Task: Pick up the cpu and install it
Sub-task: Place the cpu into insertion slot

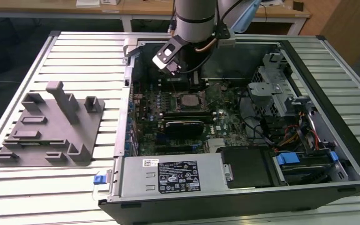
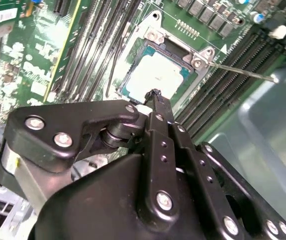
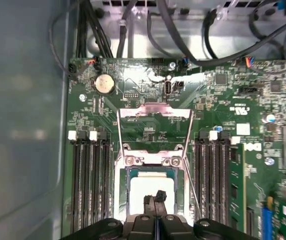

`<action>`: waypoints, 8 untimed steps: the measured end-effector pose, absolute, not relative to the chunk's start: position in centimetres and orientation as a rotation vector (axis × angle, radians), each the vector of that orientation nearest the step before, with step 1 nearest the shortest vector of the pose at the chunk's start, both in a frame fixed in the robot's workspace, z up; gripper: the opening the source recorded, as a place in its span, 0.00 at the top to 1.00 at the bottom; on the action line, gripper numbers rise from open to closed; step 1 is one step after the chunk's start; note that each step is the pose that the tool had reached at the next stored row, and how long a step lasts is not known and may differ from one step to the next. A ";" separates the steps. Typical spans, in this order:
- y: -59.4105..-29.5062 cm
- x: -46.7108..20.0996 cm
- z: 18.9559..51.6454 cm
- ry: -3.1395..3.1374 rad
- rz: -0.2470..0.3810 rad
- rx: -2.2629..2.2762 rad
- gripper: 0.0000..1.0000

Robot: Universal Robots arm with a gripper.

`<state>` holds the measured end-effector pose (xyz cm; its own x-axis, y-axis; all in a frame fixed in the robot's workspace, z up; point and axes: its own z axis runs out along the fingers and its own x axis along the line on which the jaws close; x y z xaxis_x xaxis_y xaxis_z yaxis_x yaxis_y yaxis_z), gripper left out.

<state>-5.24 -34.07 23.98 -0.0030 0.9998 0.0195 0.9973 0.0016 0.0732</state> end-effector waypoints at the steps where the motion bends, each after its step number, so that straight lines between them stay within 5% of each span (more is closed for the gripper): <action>1: -34.1 -5.2 24.3 2.196 0.102 2.191 0.89; 8: -34.1 -5.2 25.5 2.194 0.101 2.192 0.89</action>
